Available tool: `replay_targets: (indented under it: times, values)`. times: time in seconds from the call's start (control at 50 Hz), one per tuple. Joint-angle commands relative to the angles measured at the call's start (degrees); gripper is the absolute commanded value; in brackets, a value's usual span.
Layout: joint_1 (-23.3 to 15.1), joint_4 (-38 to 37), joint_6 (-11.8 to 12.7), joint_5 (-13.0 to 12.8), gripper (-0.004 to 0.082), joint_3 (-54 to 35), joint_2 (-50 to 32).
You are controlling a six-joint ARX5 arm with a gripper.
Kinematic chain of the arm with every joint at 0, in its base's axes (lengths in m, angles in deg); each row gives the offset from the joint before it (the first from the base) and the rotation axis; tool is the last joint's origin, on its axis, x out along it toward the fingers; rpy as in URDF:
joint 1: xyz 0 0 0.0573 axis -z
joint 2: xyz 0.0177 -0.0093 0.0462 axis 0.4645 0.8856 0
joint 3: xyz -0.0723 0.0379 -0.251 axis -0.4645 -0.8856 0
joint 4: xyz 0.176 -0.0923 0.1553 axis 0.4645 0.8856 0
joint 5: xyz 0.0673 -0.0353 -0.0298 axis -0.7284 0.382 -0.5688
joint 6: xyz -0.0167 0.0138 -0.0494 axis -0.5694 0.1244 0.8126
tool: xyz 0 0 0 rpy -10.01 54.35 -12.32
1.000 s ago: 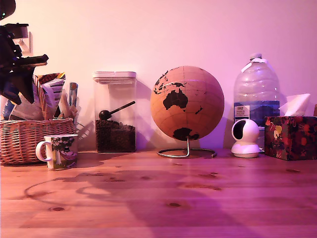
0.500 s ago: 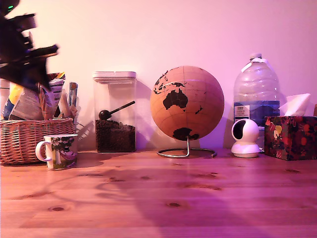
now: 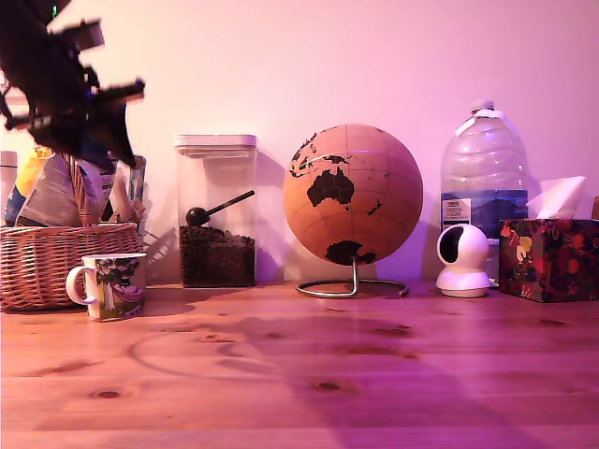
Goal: Pick up the coffee capsules from the table one by one and drop them inside the nearest coffee cup
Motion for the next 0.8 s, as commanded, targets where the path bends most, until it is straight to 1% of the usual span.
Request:
replay_targets:
  times: [0.0,0.08,0.1,0.34,0.36,0.6,0.66,0.68,0.78]
  values:
    - [-0.09,-0.26,-0.22,0.02,0.0218,1.97,3.48]
    - [-0.09,0.31,-0.22,0.0,0.0218,4.35,5.44]
    - [-0.09,0.46,0.15,0.0,0.0218,4.98,5.92]
    - [-0.11,5.03,-0.2,-0.42,0.0218,13.73,11.21]
    - [-0.11,5.27,-1.03,-0.46,0.0218,14.38,11.65]
    - [-0.2,8.41,-1.46,-0.7,0.0218,20.57,16.81]
    - [-0.28,8.41,-1.46,-1.49,0.0218,21.24,17.7]
    - [-0.37,8.44,-2.54,-1.53,0.0218,21.51,18.03]
    - [-0.92,8.7,-2.71,-1.49,0.0218,22.29,19.21]
